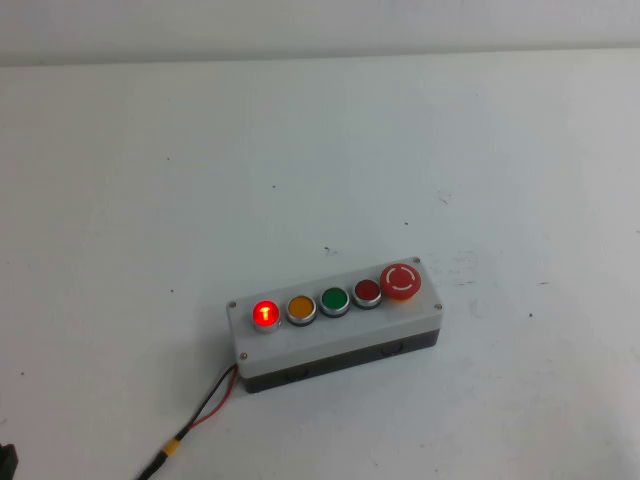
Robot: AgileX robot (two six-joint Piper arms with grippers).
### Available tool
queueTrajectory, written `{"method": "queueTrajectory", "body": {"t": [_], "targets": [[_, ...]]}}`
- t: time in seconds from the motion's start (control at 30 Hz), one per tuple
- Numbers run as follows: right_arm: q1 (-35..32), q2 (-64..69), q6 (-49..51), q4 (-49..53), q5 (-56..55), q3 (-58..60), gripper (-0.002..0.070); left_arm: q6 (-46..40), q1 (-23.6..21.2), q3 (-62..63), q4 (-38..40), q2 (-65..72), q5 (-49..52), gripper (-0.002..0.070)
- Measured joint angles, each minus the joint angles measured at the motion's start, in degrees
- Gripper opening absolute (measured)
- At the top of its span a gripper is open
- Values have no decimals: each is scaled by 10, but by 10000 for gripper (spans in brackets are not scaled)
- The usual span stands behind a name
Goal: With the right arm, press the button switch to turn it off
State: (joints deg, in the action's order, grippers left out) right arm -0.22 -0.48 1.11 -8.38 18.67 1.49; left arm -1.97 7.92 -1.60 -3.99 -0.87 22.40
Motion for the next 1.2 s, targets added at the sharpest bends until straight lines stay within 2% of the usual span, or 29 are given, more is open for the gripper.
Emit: {"method": "queueTrajectory", "body": {"t": [1.2], "targets": [[0, 0, 0, -14, -28, 0, -16, 0, 0, 0, 0, 0, 0, -2]]}}
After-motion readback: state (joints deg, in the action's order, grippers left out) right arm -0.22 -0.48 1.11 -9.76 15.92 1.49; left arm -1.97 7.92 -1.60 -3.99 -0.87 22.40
